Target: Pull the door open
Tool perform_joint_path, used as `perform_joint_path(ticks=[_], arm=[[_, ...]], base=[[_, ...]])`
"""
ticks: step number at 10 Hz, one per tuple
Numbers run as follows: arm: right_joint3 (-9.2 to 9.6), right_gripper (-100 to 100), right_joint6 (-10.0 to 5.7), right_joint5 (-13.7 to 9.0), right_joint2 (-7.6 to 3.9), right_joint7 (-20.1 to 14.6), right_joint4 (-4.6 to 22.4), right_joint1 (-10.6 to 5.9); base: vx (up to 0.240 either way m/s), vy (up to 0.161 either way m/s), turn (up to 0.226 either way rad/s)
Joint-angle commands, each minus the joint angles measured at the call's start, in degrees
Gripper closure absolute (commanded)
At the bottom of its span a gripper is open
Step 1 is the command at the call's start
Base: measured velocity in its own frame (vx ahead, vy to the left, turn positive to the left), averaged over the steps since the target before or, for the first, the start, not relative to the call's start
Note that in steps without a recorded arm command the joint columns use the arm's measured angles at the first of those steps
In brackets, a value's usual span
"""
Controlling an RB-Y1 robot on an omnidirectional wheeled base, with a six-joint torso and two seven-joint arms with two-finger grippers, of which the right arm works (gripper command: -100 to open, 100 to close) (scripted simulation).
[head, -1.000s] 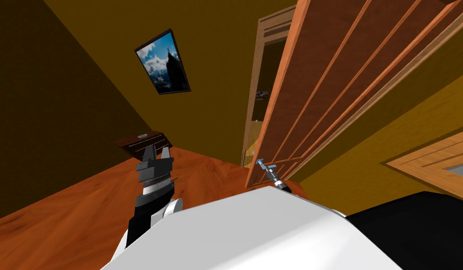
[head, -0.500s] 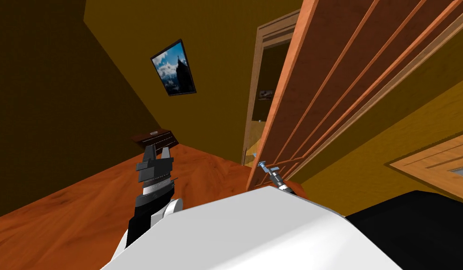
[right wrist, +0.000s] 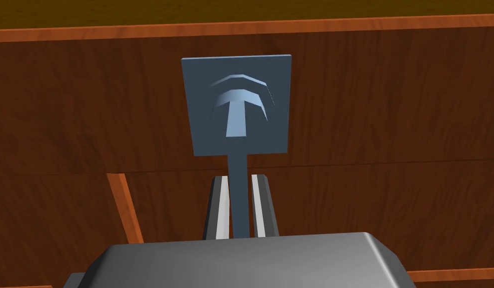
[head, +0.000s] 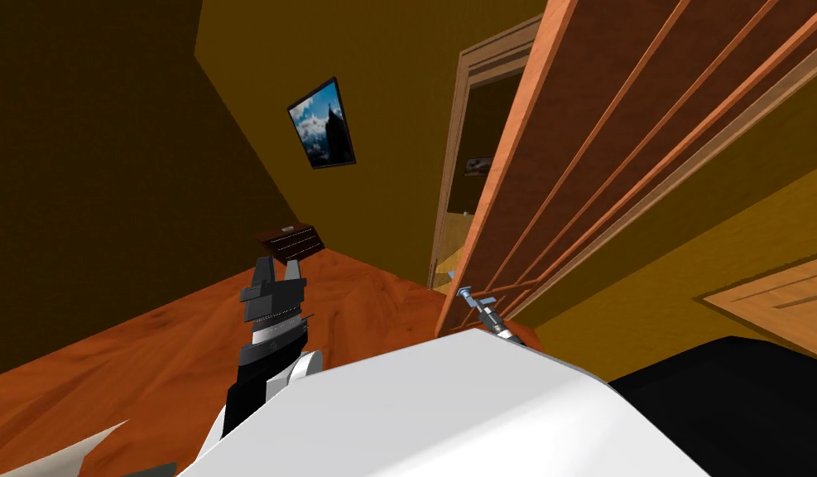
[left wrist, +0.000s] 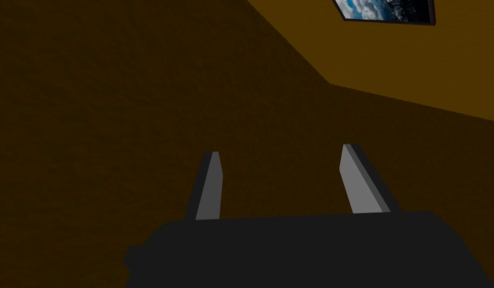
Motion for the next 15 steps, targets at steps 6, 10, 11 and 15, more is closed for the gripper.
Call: perform_joint_path(ticks=[6,10,11,15], arm=[[1.03,100,-2.37,-0.42,-0.48,-0.21,0.79,1.2],[2.36,100,-0.61,-0.39,-0.2,0.37,-1.09,0.92],[2.82,100,0.06,-0.36,-0.08,0.57,-1.63,0.56],[4.82,100,2.9,-0.23,0.48,1.45,-3.92,-0.98]], base=[[-0.214,-0.078,0.164],[-0.168,-0.054,0.08],[-0.287,-0.053,0.004],[-0.156,-0.023,-0.016]])
